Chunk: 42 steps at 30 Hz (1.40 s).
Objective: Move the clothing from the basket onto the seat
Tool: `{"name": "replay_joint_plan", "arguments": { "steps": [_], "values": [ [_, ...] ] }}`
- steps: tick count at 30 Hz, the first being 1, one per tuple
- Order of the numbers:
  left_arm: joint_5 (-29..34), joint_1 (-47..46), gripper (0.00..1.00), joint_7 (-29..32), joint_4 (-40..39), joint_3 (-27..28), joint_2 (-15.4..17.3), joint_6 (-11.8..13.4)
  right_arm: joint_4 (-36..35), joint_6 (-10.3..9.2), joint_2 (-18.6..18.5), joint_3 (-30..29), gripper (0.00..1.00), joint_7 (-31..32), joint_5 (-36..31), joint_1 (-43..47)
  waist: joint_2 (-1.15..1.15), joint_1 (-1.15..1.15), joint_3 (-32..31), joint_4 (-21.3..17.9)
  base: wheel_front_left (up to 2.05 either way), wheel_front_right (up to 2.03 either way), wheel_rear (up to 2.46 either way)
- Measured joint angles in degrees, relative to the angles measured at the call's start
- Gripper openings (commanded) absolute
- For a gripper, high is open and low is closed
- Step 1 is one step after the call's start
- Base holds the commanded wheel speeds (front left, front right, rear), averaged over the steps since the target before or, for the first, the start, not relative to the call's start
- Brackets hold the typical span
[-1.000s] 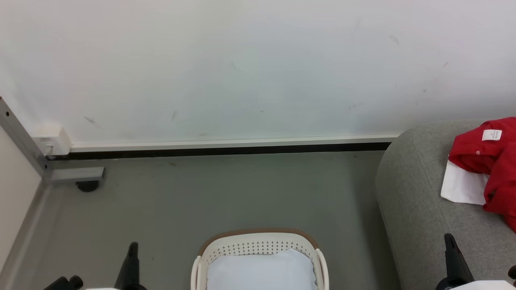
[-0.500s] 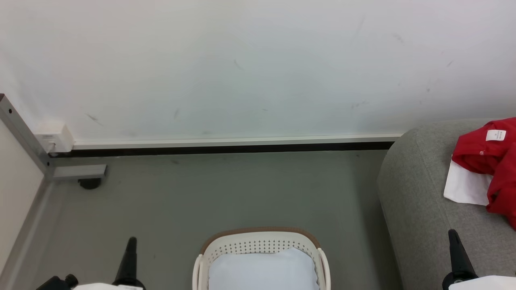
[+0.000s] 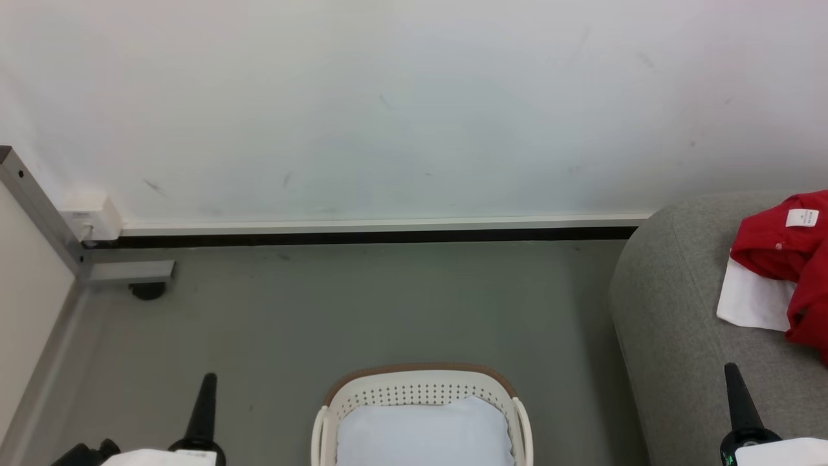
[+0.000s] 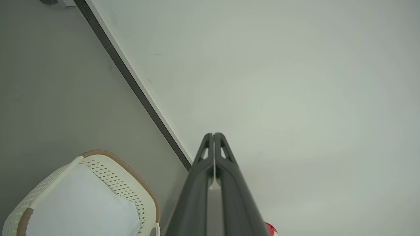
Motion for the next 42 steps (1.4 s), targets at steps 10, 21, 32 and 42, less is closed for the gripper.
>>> {"name": "replay_joint_plan", "arguments": {
  "steps": [10, 21, 32, 42],
  "values": [
    [-5.75, -0.48, 0.00, 1.47, -0.25, 0.38, 0.03, 0.00, -0.57, 0.00, 0.13, -0.85, 0.00, 1.49, 4.86, -0.21, 0.00, 0.00, 0.20, 0.34, 0.00, 0.00, 0.00],
    [-10.76, -1.01, 0.00, 2.77, -0.49, 0.73, 0.07, -0.09, -1.12, 0.00, 0.32, -1.54, 0.00, 2.93, 9.56, -0.65, 0.00, 0.00, 0.43, 0.72, 0.00, 0.00, 0.00],
    [-16.07, -1.47, 0.00, 4.05, -0.69, 1.07, 0.10, -0.10, -1.63, 0.00, 0.48, -2.29, 0.00, 4.09, 13.90, -0.94, 0.00, 0.00, 0.64, 1.10, 0.00, 0.00, 0.00],
    [-20.15, -1.93, 0.00, 5.20, -0.88, 1.36, 0.14, -0.16, -1.98, 0.00, 0.63, -2.87, 0.00, 5.20, 17.58, -1.26, 0.00, 0.00, 0.85, 1.44, 0.00, 0.00, 0.00]
  ]
}}
